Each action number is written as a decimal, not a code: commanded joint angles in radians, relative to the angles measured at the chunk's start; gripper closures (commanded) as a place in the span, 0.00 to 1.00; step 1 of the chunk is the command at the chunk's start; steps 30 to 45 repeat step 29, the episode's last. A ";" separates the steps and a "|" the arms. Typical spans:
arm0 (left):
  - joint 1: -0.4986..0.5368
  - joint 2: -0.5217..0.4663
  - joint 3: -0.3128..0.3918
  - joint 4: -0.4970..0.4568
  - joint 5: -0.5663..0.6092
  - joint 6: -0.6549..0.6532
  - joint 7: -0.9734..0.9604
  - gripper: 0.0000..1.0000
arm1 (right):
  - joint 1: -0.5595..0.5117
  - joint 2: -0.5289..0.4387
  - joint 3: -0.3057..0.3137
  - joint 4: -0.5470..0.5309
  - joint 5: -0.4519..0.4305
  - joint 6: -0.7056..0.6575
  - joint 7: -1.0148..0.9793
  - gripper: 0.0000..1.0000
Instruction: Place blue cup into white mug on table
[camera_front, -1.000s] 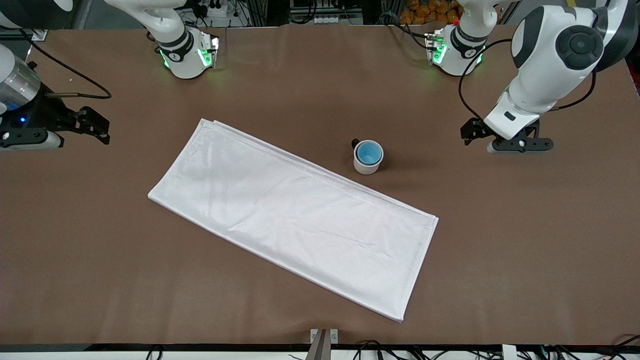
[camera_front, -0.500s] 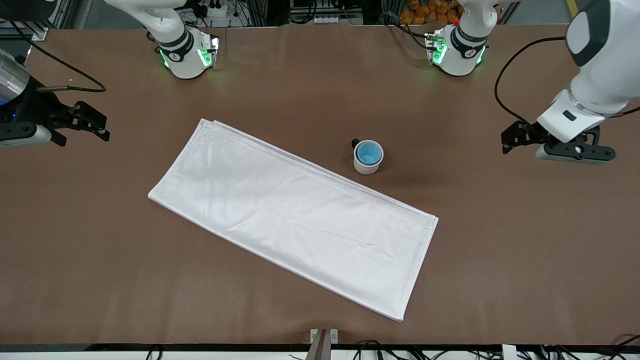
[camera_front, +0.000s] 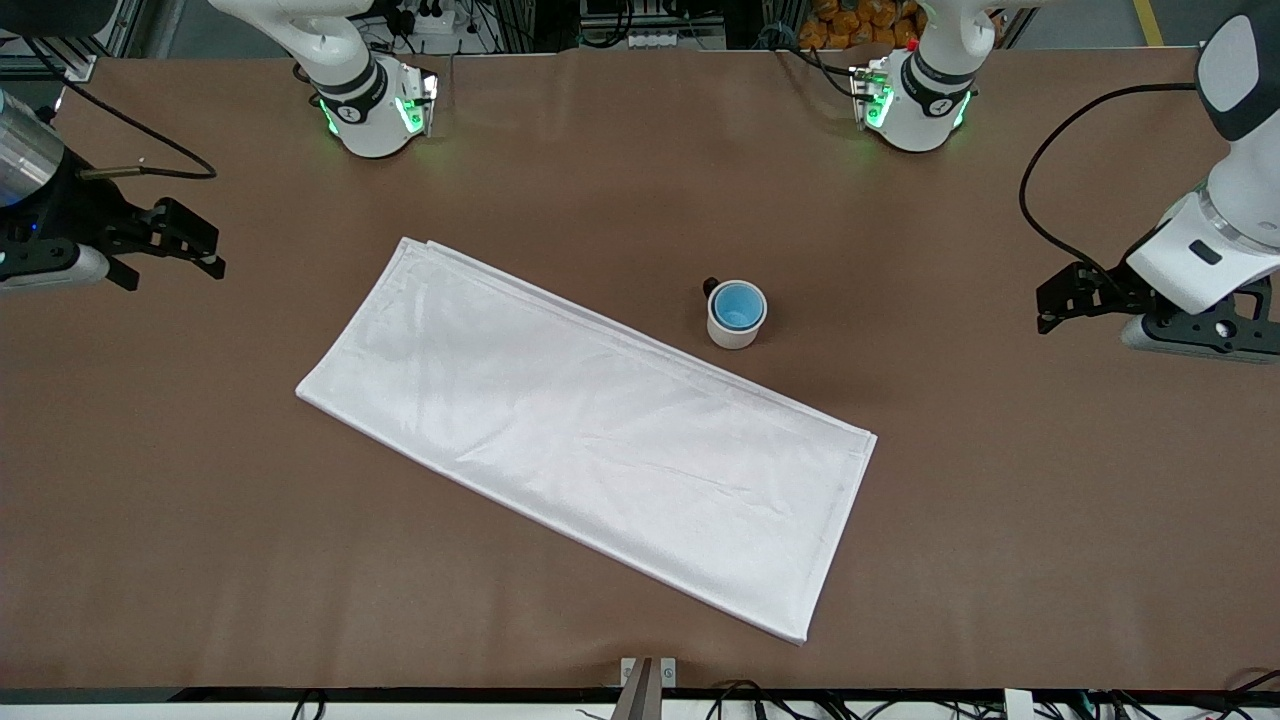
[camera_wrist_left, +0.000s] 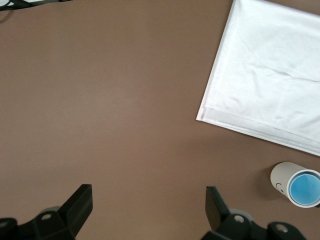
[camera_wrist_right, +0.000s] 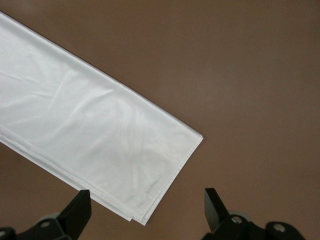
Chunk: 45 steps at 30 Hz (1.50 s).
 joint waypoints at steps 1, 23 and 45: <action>-0.018 0.008 0.004 0.053 0.068 -0.075 0.017 0.00 | 0.004 -0.032 -0.006 -0.028 0.016 0.001 -0.013 0.00; -0.019 -0.096 0.024 0.029 -0.037 -0.221 -0.019 0.00 | 0.032 -0.029 -0.008 -0.028 -0.002 0.005 -0.011 0.00; -0.021 -0.130 0.022 -0.022 -0.036 -0.221 -0.017 0.00 | 0.035 -0.029 -0.008 -0.028 -0.004 0.004 -0.011 0.00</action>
